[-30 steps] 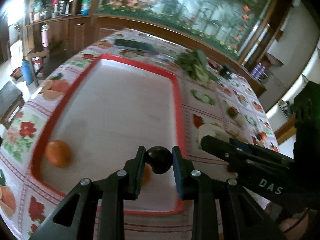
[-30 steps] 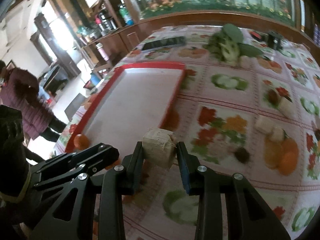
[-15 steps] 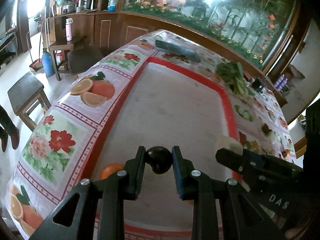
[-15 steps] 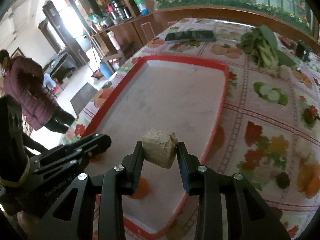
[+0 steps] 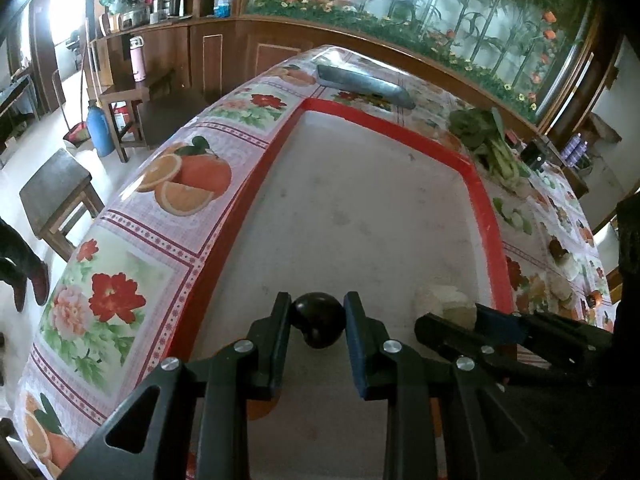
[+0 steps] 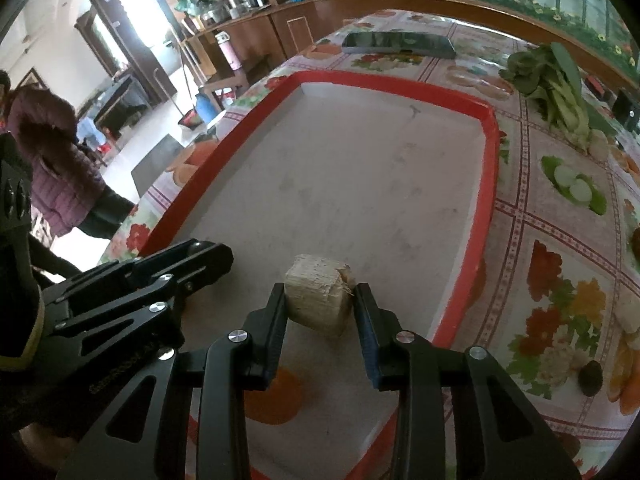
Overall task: Organize fruits
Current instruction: 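Lower the plum and bun into the tray and open both grippers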
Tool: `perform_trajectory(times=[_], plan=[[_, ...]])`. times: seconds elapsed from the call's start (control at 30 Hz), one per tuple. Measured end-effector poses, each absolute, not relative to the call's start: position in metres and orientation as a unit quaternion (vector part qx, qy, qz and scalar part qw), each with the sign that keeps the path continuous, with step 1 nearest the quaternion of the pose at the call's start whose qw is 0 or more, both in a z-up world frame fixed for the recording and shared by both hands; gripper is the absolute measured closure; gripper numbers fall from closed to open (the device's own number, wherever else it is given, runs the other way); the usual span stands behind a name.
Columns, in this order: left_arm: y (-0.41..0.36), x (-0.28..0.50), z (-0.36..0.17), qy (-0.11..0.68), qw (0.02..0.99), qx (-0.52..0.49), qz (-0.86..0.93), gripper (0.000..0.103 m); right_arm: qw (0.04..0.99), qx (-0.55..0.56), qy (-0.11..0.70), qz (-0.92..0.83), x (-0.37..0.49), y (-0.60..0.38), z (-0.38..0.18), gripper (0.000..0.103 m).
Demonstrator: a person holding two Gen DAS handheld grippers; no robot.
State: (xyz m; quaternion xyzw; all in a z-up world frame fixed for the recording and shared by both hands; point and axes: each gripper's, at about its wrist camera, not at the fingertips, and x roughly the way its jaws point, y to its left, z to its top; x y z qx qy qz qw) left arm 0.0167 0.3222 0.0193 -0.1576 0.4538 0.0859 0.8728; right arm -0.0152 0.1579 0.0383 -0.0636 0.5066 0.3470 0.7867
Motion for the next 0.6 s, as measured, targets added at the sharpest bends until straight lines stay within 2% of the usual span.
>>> perform_trajectory(times=[0.23, 0.6], plan=[[0.321, 0.016, 0.020, 0.461, 0.868, -0.158, 0.090, 0.072, 0.787, -0.076, 0.508, 0.342, -0.019, 0.157, 0.038, 0.069], [0.316, 0.001, 0.032, 0.449, 0.873, -0.159, 0.106, 0.048, 0.805, -0.094, 0.489, 0.322, -0.029, 0.142, 0.049, 0.063]])
